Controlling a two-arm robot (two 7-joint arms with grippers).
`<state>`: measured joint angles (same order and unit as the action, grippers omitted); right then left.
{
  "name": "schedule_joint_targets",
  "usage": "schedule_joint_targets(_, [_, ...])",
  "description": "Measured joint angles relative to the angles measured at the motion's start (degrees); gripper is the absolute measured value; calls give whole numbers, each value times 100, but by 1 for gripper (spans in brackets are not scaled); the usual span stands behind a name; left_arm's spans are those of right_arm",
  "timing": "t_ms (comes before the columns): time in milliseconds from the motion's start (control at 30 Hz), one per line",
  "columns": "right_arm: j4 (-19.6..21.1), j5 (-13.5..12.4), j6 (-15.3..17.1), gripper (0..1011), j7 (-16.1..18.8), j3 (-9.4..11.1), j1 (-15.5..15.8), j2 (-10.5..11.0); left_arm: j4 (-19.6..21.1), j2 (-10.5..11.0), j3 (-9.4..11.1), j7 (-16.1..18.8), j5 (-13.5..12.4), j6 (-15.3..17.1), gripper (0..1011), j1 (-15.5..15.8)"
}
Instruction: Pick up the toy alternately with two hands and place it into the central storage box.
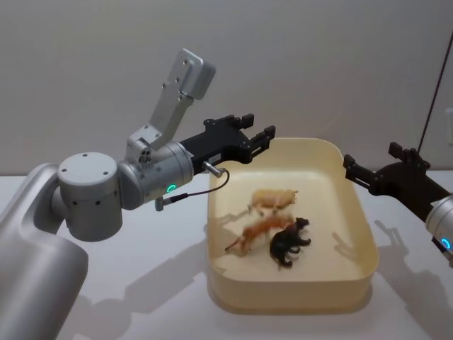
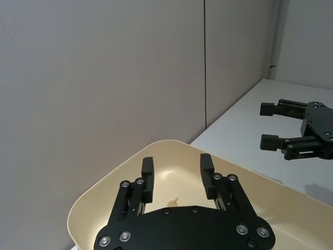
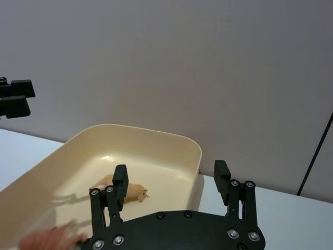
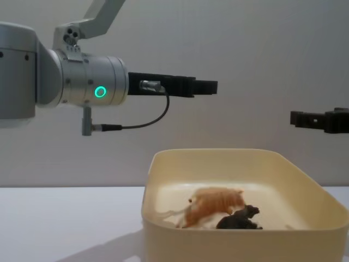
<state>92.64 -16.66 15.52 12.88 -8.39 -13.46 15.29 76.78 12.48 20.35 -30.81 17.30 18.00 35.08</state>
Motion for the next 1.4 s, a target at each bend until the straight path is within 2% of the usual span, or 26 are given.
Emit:
schedule_joint_targets(100, [0, 0, 0, 1001, 0, 0, 0, 0, -34, -12, 11, -19, -7, -43, 595, 14])
schedule_joint_targets(200, [0, 0, 0, 1001, 0, 0, 0, 0, -62, -22, 20, -37, -13, -80, 654, 24])
schedule_joint_targets(333, [0, 0, 0, 1001, 0, 0, 0, 0, -91, -32, 28, -55, -18, -118, 813, 38])
schedule_joint_targets(367, [0, 0, 0, 1001, 0, 0, 0, 0, -91, -32, 28, -55, -18, -118, 813, 38])
schedule_joint_targets(567, [0, 0, 0, 1001, 0, 0, 0, 0, -117, -42, 37, -73, -23, -154, 990, 47])
schedule_joint_targets(1400, [0, 0, 0, 1001, 0, 0, 0, 0, -152, -54, 47, -94, -29, -195, 1001, 61])
